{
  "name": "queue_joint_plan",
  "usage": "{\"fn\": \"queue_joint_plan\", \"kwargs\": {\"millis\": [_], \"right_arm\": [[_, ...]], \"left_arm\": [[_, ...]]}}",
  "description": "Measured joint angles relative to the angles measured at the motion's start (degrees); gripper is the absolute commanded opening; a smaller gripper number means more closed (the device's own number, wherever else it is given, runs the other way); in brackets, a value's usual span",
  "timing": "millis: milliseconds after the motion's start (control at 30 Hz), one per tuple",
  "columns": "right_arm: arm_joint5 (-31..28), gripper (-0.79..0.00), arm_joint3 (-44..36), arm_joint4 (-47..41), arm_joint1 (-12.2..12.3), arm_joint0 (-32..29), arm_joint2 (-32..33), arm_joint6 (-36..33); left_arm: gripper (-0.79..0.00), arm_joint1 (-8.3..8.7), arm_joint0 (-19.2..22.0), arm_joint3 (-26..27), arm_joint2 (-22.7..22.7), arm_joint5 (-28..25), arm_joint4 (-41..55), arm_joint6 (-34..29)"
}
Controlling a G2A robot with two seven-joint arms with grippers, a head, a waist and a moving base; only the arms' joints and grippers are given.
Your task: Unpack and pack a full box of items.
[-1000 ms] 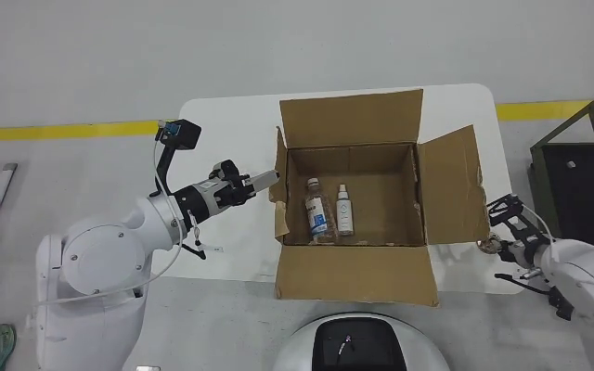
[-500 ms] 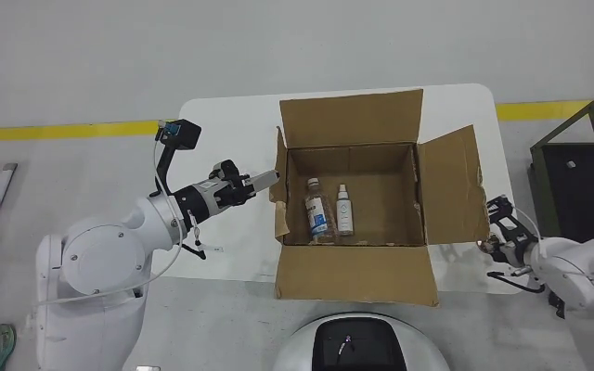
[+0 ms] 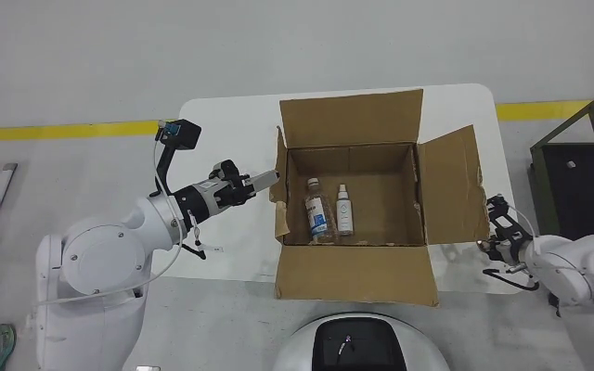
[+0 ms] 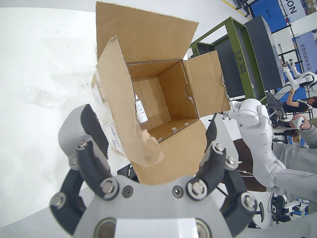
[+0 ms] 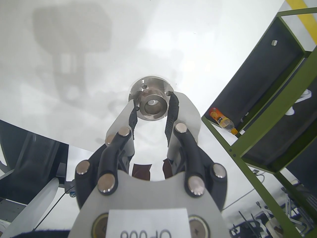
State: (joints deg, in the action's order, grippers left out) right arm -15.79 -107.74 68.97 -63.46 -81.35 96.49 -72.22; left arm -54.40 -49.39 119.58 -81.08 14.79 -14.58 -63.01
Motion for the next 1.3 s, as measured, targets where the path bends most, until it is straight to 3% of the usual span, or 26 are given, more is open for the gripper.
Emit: {"fn": "queue_joint_plan", "kwargs": {"millis": [733, 833, 967, 1133, 1300], "right_arm": [[1.31, -0.517, 1.32, 0.54, 0.69, 0.65, -1.71, 0.49], [1.46, -0.573, 1.46, 0.77, 0.78, 0.75, -1.92, 0.63], [1.6, -0.785, 1.53, 0.8, 0.91, 0.8, -2.06, 0.73], [2.09, -0.785, 0.84, 0.52, 1.06, 0.63, -1.6, 1.08], [6.8, -0.785, -3.44, -4.1, 1.08, -0.41, 3.33, 3.91]], "left_arm": [[0.0, 0.0, 0.0, 0.0, 0.0, 0.0, 0.0, 0.0], [0.0, 0.0, 0.0, 0.0, 0.0, 0.0, 0.0, 0.0], [0.0, 0.0, 0.0, 0.0, 0.0, 0.0, 0.0, 0.0], [0.0, 0.0, 0.0, 0.0, 0.0, 0.0, 0.0, 0.0], [0.0, 0.0, 0.0, 0.0, 0.0, 0.0, 0.0, 0.0]]}}
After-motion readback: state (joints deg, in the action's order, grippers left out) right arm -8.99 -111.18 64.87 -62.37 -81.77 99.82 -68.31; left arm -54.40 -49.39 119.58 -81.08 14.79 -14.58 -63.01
